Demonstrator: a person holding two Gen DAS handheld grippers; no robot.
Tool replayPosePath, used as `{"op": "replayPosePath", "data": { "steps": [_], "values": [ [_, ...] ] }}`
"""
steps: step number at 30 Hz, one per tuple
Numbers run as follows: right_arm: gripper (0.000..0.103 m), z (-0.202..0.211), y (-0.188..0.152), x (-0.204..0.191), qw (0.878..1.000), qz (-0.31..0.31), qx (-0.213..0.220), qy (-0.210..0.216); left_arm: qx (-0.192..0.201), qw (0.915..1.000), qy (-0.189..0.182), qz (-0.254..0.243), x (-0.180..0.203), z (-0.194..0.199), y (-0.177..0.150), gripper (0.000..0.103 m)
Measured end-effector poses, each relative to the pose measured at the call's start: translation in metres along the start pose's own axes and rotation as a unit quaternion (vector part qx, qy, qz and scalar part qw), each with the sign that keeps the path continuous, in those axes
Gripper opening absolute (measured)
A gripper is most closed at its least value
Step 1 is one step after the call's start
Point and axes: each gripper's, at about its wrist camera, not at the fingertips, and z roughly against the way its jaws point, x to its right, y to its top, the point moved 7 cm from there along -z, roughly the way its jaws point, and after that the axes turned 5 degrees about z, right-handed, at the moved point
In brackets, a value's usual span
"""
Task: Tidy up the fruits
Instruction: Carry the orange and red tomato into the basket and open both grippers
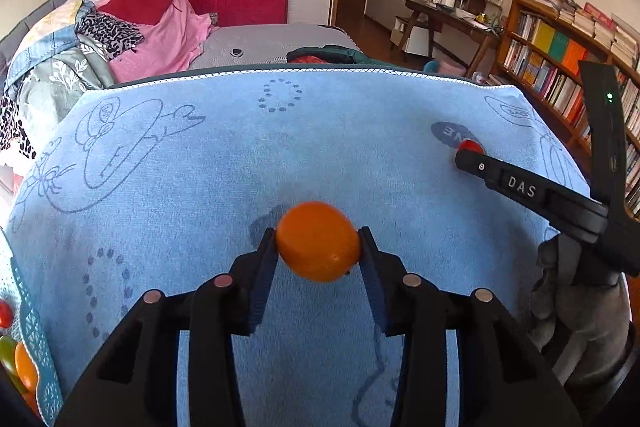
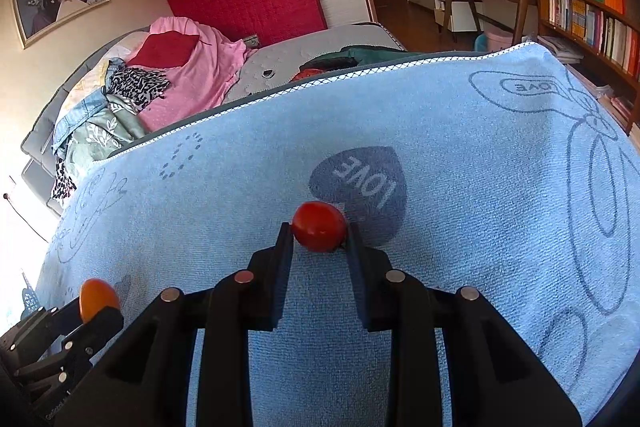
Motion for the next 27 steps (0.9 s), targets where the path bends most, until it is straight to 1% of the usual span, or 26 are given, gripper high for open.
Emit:
{"op": "replayPosePath", "data": {
  "steps": [6,8,10,15,18,22,27],
  "values": [
    [0.028,0.001,-0.002,-0.001,1.0,0.004,-0.005,0.011,0.031,0.9988,0.029,0.024,-0.026,0.054,-0.023,0.041],
    [0.028,0.003,-0.003,0.0,1.0,0.006,-0.005,0.007,0.039,0.9974,0.045,0.039,-0.038,0.071,-0.032,0.041],
    [0.028,0.008,-0.006,-0.002,1.0,0.011,-0.003,-0.003,0.04,0.9966,0.051,0.051,-0.049,0.084,-0.04,0.041],
    [0.028,0.026,-0.025,-0.012,0.999,0.032,-0.01,-0.012,0.076,0.9908,0.103,0.045,-0.07,0.122,-0.049,0.041],
    [0.028,0.041,-0.035,-0.019,0.999,0.041,-0.01,-0.008,0.085,0.9873,0.122,0.056,-0.085,0.141,-0.052,0.041],
    [0.028,0.064,-0.045,-0.034,0.999,0.049,-0.006,0.005,0.095,0.9841,0.135,0.065,-0.099,0.163,-0.058,0.041],
    [0.028,0.089,-0.054,-0.07,0.997,0.072,0.0,0.024,0.107,0.98,0.155,0.064,-0.113,0.185,-0.065,0.041]
  ]
}}
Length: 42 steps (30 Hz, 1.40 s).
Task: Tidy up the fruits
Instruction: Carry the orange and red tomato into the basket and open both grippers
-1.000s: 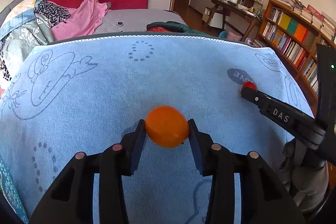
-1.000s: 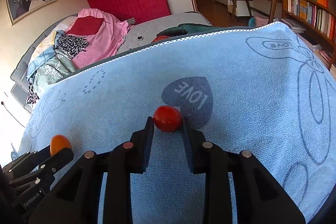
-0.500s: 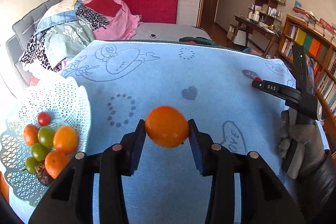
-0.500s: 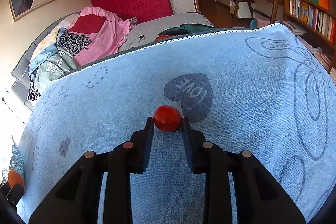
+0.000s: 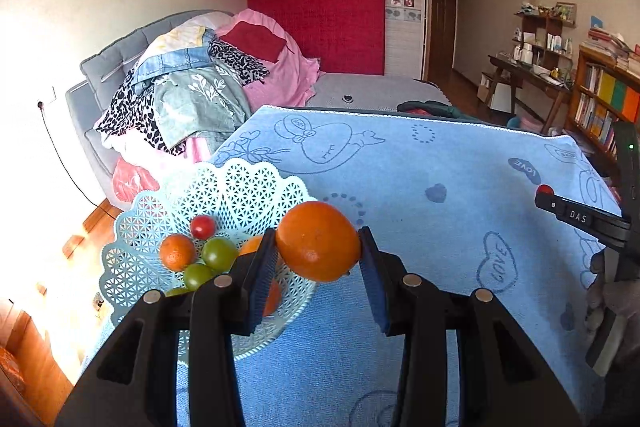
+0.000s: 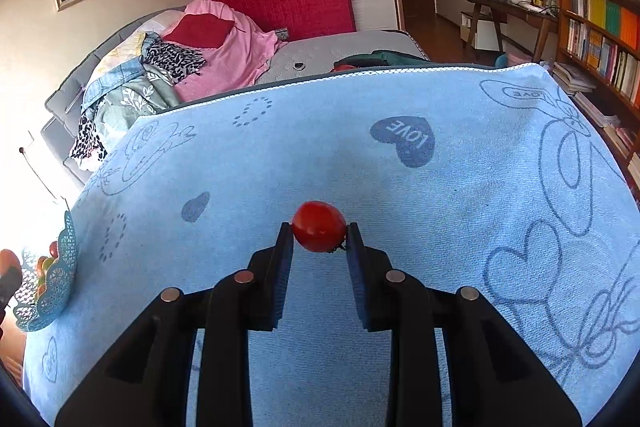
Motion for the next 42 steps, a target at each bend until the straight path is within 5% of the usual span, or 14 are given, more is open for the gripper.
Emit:
{"op": "replayPosePath", "data": {
  "steps": [26,42],
  "values": [
    [0.028,0.041,0.002,-0.2,0.99,0.08,0.019,0.116,-0.004,0.998,0.043,0.045,-0.097,0.007,-0.01,0.041],
    [0.028,0.017,0.001,-0.252,0.986,0.111,0.006,0.126,-0.006,0.9976,0.048,0.05,-0.115,-0.002,-0.016,0.042]
  ]
}}
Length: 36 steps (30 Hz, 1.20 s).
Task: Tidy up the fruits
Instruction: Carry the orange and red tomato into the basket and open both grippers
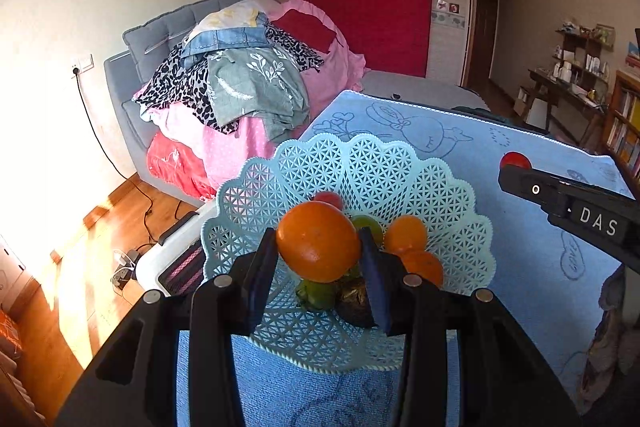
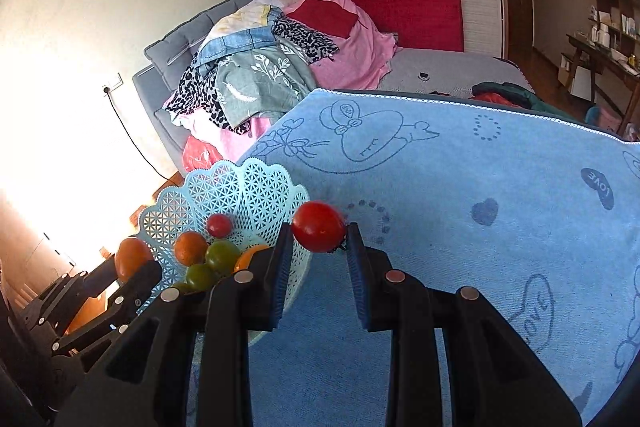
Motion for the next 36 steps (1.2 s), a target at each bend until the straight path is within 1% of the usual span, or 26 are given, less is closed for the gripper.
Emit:
{"op": "replayPosePath", "data": {
  "steps": [10,24,31,36],
  "values": [
    [0.028,-0.015,0.007,-0.014,1.0,0.012,-0.004,0.004,-0.002,1.0,0.001,0.003,-0.002,-0.004,-0.001,0.042],
    [0.028,-0.026,0.009,-0.016,1.0,0.012,-0.01,0.003,-0.013,0.9997,-0.004,0.019,-0.01,-0.009,-0.002,0.042],
    [0.028,-0.027,0.009,-0.018,1.0,0.013,-0.01,0.003,-0.011,0.9998,-0.003,0.018,-0.011,-0.009,-0.002,0.042],
    [0.028,-0.03,0.013,-0.022,1.0,0.016,-0.012,0.005,0.003,0.9999,-0.001,0.016,-0.012,-0.003,0.001,0.047]
  ]
}}
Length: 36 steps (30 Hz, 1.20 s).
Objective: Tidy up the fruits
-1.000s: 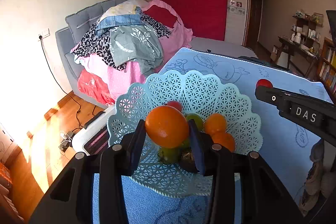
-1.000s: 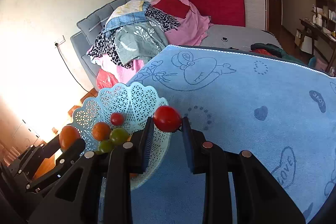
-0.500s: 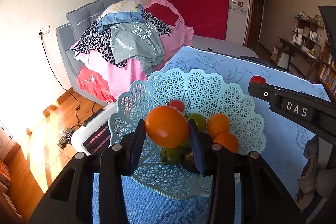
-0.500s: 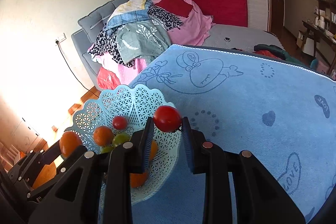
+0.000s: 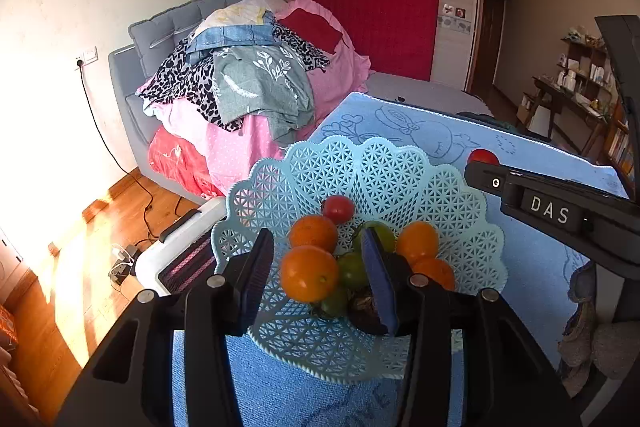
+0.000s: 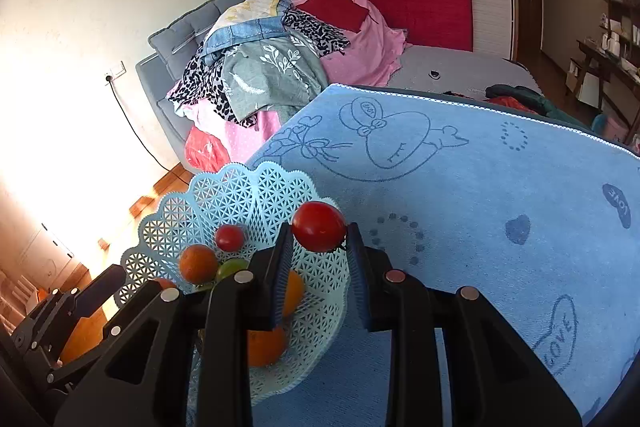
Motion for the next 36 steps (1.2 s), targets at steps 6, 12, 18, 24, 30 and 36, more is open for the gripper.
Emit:
{"op": "replayPosePath", "data": {
  "steps": [6,12,18,24,30,36],
  "values": [
    [0.061,0.001,0.001,-0.001,1.0,0.0,0.009,-0.002,0.008,0.9999,0.008,-0.001,0.0,0.002,0.002,0.066],
    [0.063,0.006,0.001,0.003,1.0,-0.007,0.012,-0.006,0.01,0.9999,0.008,-0.002,0.001,0.004,0.002,0.071],
    [0.076,0.011,-0.002,0.006,1.0,-0.014,0.014,-0.008,0.017,0.9998,0.014,0.0,-0.001,0.007,0.003,0.085],
    [0.091,0.019,-0.008,0.009,1.0,-0.016,0.015,-0.017,0.02,0.9996,0.018,-0.002,-0.001,0.01,0.006,0.09],
    [0.096,0.031,-0.018,0.011,0.999,-0.002,0.017,-0.041,0.026,0.9994,0.02,-0.007,0.001,0.016,0.008,0.09],
    [0.098,0.043,-0.027,0.023,0.998,-0.017,0.021,-0.056,0.034,0.9985,0.025,-0.034,0.009,0.024,0.007,0.094]
  ]
}}
